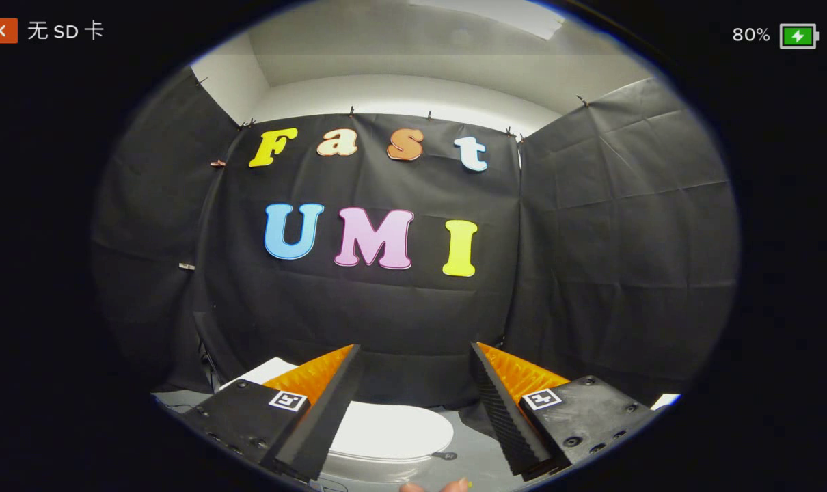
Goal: Open the toilet lid.
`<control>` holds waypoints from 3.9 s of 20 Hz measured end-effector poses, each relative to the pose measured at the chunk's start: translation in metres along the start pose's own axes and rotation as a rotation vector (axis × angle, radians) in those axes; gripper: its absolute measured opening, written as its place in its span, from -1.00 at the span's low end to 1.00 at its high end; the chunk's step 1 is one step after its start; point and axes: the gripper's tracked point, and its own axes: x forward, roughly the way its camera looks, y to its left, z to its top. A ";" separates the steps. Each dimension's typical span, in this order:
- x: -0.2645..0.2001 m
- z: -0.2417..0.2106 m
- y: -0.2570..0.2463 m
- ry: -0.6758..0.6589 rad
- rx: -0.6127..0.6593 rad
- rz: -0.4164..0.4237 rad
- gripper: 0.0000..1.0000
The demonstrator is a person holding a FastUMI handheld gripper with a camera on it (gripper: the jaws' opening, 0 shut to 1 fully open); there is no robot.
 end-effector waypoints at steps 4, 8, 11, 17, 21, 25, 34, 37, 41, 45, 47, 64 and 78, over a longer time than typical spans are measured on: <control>0.009 -0.018 -0.003 -0.001 0.007 0.025 0.97; 0.020 -0.037 -0.006 -0.002 -0.002 0.056 0.96; 0.032 -0.059 -0.009 0.026 0.007 0.073 0.97; 0.058 -0.128 -0.021 0.148 0.060 0.150 0.96; 0.076 -0.190 -0.043 0.278 0.181 0.183 0.97; 0.095 -0.269 -0.068 0.443 0.328 0.190 0.98; 0.122 -0.443 -0.110 0.778 0.635 0.144 0.98; 0.125 -0.485 -0.119 0.844 0.730 0.129 0.98; 0.131 -0.528 -0.129 0.900 0.840 0.101 0.98; 0.136 -0.566 -0.137 0.949 0.913 0.057 0.98; 0.139 -0.581 -0.138 0.965 0.964 0.041 0.94; 0.157 -0.562 -0.117 0.941 1.064 0.023 -0.82; 0.178 -0.407 -0.075 0.830 0.722 -0.029 -0.89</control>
